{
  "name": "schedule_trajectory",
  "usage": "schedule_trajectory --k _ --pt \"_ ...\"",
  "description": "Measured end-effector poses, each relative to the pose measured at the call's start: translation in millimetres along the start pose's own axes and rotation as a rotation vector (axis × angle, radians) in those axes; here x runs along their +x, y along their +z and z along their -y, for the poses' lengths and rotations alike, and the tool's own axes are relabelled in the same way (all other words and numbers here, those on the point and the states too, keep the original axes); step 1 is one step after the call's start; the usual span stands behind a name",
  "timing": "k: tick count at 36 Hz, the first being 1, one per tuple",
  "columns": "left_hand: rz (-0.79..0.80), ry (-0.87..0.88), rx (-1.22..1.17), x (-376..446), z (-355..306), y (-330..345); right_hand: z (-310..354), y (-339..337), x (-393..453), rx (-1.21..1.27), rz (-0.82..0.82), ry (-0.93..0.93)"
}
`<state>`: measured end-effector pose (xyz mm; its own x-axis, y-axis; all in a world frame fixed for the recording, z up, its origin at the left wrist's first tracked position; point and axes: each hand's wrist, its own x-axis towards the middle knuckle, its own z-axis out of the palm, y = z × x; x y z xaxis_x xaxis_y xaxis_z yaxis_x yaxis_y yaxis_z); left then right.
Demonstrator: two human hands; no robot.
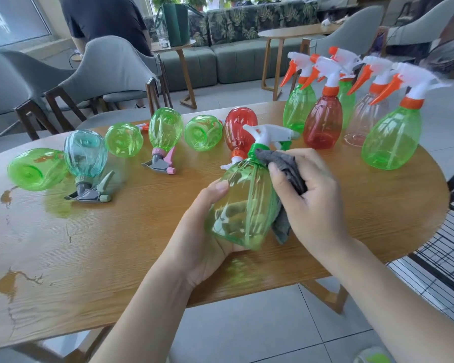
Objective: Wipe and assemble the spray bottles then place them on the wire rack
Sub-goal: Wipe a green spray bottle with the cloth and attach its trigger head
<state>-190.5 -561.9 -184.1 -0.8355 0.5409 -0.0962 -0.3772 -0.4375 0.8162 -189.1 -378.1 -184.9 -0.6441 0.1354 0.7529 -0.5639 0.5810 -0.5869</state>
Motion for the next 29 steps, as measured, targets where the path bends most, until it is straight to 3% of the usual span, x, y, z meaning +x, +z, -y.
schedule_trajectory --k 14,20,29 --pt "-0.039 0.018 -0.001 1 0 -2 5 0 -11 -0.054 0.005 -0.211" --pt "-0.062 0.013 -0.003 0 0 5 9 -2 -9 -0.066 0.009 -0.128" --pt "-0.048 -0.012 -0.174 -3 -6 6 26 13 -38 -0.108 0.142 -0.485"
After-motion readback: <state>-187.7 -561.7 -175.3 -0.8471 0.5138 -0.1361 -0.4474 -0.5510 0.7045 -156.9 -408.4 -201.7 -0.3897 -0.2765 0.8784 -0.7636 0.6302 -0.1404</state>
